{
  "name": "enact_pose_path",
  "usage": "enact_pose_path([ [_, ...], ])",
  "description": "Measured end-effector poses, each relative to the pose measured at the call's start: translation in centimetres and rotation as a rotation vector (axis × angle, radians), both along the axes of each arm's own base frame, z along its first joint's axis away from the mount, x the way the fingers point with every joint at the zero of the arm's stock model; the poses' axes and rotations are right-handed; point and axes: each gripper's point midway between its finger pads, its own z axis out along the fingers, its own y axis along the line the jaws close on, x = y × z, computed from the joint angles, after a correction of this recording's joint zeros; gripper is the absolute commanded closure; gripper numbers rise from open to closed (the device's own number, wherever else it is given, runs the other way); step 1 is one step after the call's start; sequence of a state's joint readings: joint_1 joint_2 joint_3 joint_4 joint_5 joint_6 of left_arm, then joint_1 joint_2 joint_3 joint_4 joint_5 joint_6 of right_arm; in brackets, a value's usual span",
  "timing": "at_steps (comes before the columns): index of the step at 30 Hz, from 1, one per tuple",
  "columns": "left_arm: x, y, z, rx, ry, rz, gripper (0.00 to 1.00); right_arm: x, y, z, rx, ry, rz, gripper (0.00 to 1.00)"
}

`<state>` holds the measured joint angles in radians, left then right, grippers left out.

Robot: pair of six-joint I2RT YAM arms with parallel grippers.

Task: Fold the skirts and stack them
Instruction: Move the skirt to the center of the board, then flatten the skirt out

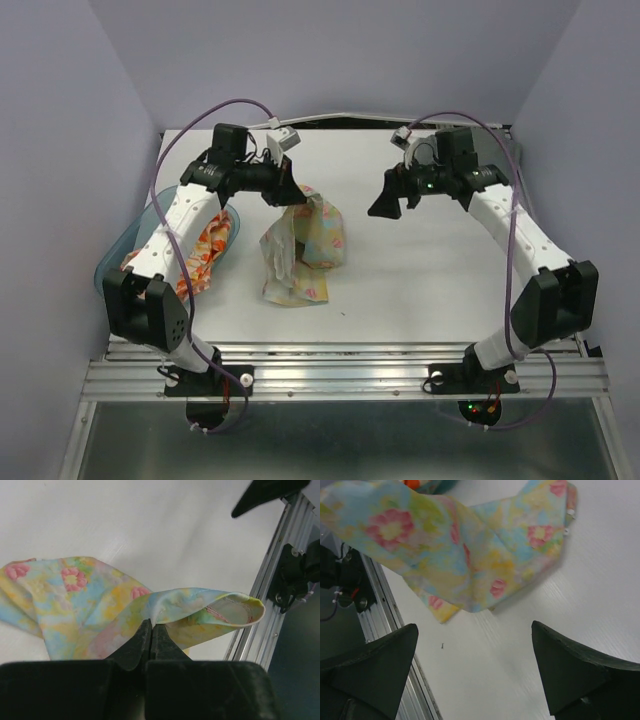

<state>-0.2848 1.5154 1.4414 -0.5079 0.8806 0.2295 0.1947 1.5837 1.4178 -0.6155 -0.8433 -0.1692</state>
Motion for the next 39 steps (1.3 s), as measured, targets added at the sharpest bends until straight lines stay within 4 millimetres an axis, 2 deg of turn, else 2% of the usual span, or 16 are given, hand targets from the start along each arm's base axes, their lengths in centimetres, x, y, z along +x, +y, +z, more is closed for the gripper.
enact_pose_path([
  [3, 0.2, -0.9, 0.1, -0.022, 0.028, -0.012, 1.00, -2.4, 4.0, 3.0, 0.045, -0.095, 0.091, 0.00],
  [5, 0.6, -1.5, 0.4, -0.031, 0.033, -0.018, 1.00, -2.8, 5.6, 4.0, 0.070, -0.123, 0.118, 0.00],
  [8, 1.2, -2.2, 1.1, -0.041, 0.028, -0.026, 1.00, -1.7, 6.6, 3.9, 0.083, -0.123, 0.097, 0.00],
  [13, 1.8, -2.8, 1.8, -0.048, 0.021, -0.027, 1.00, 0.8, 8.5, 2.6, 0.099, -0.063, 0.064, 0.00],
  [16, 2.0, -3.0, 1.6, -0.043, 0.029, -0.021, 1.00, 0.9, 9.3, 2.6, 0.107, -0.057, 0.072, 0.00],
  [23, 3.0, -2.9, 1.1, -0.025, 0.051, 0.022, 1.00, -0.4, 10.9, 3.4, 0.126, -0.106, 0.156, 0.00],
  [30, 4.6, -2.9, 2.8, -0.026, 0.011, 0.063, 1.00, -1.1, 10.6, 3.2, 0.078, -0.168, 0.219, 0.00],
  [34, 5.0, -3.3, 2.4, -0.029, 0.026, 0.058, 1.00, -0.4, 10.7, 4.3, 0.067, -0.211, 0.198, 0.00],
  [36, 5.1, -3.4, 1.8, -0.027, 0.042, 0.056, 1.00, 0.2, 11.0, 5.0, 0.063, -0.237, 0.180, 0.05],
  [37, 5.2, -3.5, 1.6, -0.025, 0.047, 0.054, 1.00, 0.8, 11.3, 5.6, 0.064, -0.264, 0.166, 0.14],
  [38, 5.3, -3.5, 1.4, -0.024, 0.052, 0.054, 1.00, 1.3, 11.4, 6.0, 0.064, -0.282, 0.153, 0.33],
  [39, 5.3, -3.5, 1.2, -0.023, 0.056, 0.052, 1.00, 1.8, 11.6, 6.2, 0.064, -0.292, 0.136, 0.40],
])
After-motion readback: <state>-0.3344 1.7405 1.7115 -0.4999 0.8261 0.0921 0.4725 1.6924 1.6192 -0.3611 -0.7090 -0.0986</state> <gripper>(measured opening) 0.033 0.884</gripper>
